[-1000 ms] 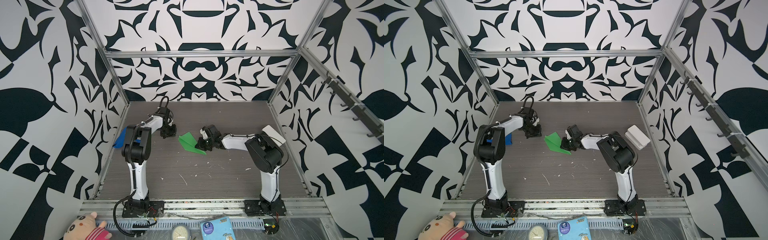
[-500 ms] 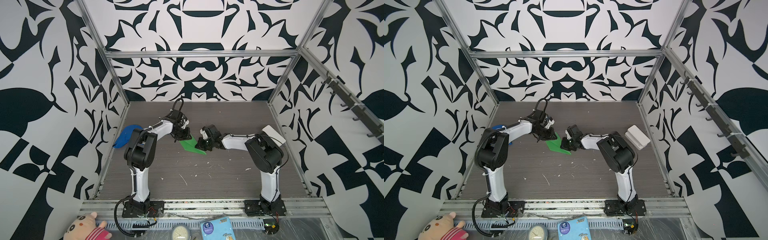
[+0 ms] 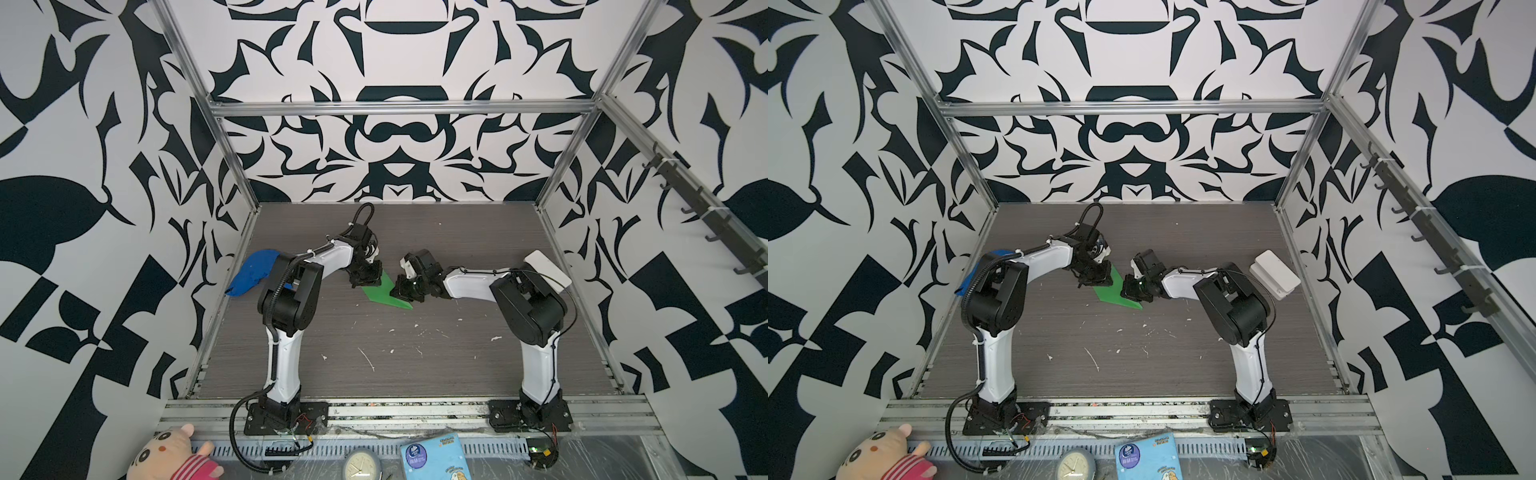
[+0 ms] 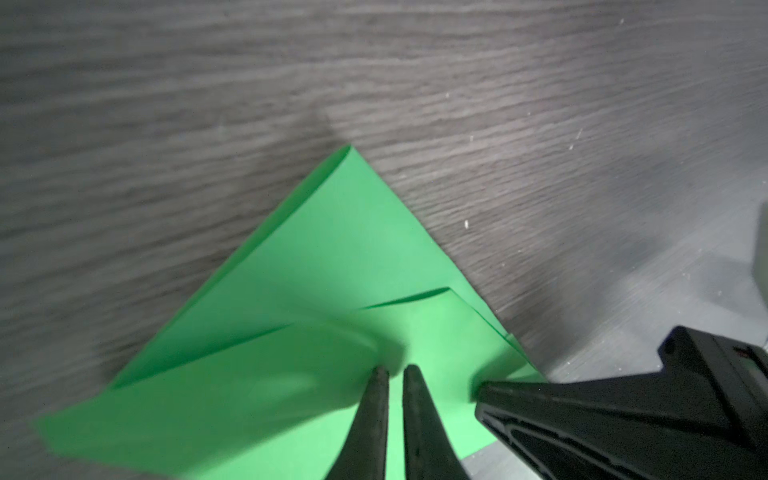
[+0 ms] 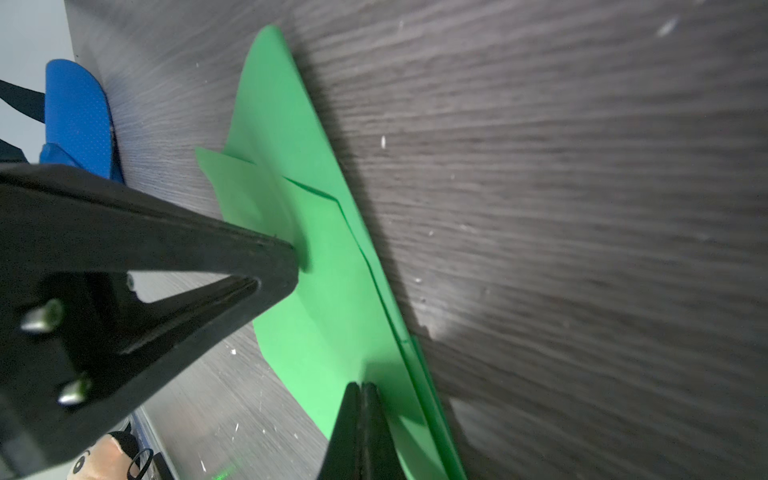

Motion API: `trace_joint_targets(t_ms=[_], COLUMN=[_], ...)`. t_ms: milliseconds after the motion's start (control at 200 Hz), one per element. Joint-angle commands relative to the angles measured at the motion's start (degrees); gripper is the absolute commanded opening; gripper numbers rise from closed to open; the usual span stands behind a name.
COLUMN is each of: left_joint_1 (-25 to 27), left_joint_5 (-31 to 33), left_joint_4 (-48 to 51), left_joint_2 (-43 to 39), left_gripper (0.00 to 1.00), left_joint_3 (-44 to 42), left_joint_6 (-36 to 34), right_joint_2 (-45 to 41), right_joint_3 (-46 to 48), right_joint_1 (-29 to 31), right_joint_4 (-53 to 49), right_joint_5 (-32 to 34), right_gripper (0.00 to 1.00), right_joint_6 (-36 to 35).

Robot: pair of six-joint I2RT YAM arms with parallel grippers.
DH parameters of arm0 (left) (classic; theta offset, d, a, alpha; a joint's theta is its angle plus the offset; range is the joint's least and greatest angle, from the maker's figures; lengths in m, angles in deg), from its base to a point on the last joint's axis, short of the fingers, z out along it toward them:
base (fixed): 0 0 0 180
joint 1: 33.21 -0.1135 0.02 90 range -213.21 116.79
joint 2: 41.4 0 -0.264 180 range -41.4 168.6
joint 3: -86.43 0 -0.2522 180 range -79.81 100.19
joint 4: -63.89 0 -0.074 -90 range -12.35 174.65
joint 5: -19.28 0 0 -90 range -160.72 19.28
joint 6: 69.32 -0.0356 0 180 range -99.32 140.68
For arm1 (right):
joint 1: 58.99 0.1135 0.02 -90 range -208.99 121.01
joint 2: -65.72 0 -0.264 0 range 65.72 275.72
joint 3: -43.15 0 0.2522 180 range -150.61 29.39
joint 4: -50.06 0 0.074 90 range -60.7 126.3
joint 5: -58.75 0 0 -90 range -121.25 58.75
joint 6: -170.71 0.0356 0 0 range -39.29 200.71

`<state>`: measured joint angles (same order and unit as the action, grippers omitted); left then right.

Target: Fold a paper plane with a square sheet of paper (pick it up from the middle)

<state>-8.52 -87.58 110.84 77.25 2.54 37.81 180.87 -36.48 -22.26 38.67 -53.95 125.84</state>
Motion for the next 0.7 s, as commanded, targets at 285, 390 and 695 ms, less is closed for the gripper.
trace_joint_targets(t_ms=[285, 390, 695], left_joint_1=[0.1, 0.1, 0.1], left_joint_5=[9.3, 9.3, 9.0], left_joint_4=[6.7, 6.4, 6.6], left_joint_2=[3.6, 3.8, 4.1], left_gripper=[0.11, 0.11, 0.10], left_joint_3=[0.2, -0.1, 0.5], left_joint_6=[-1.7, -1.7, -2.4], right_joint_2=[-6.0, -7.7, -13.3], right_joint_3=[9.1, 11.6, 17.6], right_joint_1=[-0.2, -0.5, -3.0], right_joint_4=[-8.5, -7.5, -1.3], right_joint_5=[4.1, 4.6, 4.3], right_gripper=[0.00, 0.00, 0.00], right_joint_6=[1.4, 2.2, 4.3])
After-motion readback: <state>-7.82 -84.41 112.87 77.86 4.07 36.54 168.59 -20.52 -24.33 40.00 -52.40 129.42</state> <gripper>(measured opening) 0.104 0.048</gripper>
